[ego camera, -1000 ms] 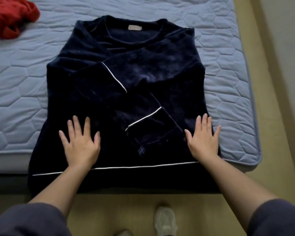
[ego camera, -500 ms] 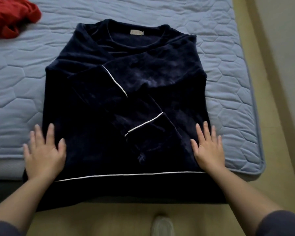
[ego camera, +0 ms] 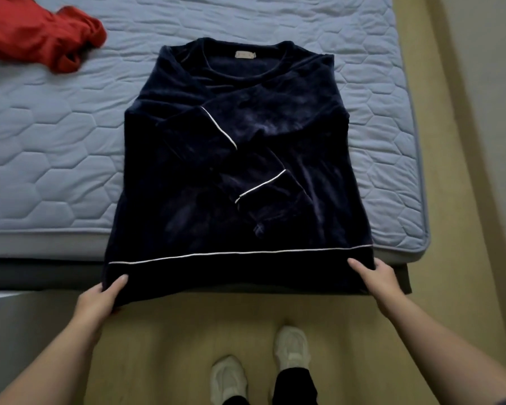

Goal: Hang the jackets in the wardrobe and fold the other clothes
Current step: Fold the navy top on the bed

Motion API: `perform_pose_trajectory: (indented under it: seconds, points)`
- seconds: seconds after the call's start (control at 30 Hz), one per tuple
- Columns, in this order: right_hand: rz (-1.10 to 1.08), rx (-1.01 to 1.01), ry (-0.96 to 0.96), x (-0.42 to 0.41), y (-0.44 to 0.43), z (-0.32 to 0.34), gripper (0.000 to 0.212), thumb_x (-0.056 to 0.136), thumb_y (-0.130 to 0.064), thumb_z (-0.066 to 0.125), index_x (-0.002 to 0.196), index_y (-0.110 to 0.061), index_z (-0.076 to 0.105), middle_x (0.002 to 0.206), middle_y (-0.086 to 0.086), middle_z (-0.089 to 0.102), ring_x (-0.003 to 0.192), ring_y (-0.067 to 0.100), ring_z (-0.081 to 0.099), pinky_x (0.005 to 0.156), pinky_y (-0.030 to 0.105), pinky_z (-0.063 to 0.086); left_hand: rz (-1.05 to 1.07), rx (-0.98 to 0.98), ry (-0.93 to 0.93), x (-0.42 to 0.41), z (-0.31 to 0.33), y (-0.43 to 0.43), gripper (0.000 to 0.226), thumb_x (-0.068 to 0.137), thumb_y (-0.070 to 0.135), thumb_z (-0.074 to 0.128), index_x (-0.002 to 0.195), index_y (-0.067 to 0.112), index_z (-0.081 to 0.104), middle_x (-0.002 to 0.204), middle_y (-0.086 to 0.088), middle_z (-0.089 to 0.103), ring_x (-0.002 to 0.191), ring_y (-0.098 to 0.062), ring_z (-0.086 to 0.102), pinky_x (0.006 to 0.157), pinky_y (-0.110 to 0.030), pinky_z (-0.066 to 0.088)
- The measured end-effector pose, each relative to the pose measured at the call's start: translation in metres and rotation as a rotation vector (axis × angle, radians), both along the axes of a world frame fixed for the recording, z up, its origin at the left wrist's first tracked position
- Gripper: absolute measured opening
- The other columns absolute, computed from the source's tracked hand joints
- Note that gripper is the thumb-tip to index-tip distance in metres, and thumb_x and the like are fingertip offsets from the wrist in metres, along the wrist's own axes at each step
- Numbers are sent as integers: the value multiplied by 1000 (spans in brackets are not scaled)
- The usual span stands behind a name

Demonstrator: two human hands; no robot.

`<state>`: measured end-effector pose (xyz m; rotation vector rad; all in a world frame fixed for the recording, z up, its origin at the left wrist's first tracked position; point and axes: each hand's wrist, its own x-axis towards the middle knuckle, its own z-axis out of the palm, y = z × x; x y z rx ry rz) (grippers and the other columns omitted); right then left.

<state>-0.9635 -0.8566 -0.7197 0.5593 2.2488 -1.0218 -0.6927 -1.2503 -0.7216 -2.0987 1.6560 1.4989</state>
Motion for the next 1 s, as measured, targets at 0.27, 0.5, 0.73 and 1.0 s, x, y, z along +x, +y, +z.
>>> perform_pose_trajectory:
  seconds: [0.27,0.5,0.73,1.0]
  points:
    - [-228,-70,-69,17,30,22,24,88,-15,67,109,-5,61,83,6,58,65,17,51,53,26,45,308,151,236,42,26,4,38,95,18,55,128,-1,50,109,-18,56,43,-13,64,41,-23,53]
    - [-276,-211,-164,50,56,69,27,90,-19,63,114,-8,58,87,3,61,77,17,57,68,33,46,413,208,246,78,81,39,32,94,23,56,122,7,55,106,-14,62,69,-23,59,51,-30,56]
    - [-360,-497,-70,-23,4,179,13,96,-13,52,108,-9,54,91,9,60,68,25,62,48,32,56,476,181,463,9,182,18,19,96,25,46,79,19,54,42,6,56,30,-6,46,37,-13,45]
    - [-351,-551,48,-158,-93,220,16,100,-11,43,88,-4,52,86,12,56,74,24,57,68,34,58,465,135,677,-135,210,-78,31,101,24,30,80,17,52,49,5,65,46,-6,63,50,-23,53]
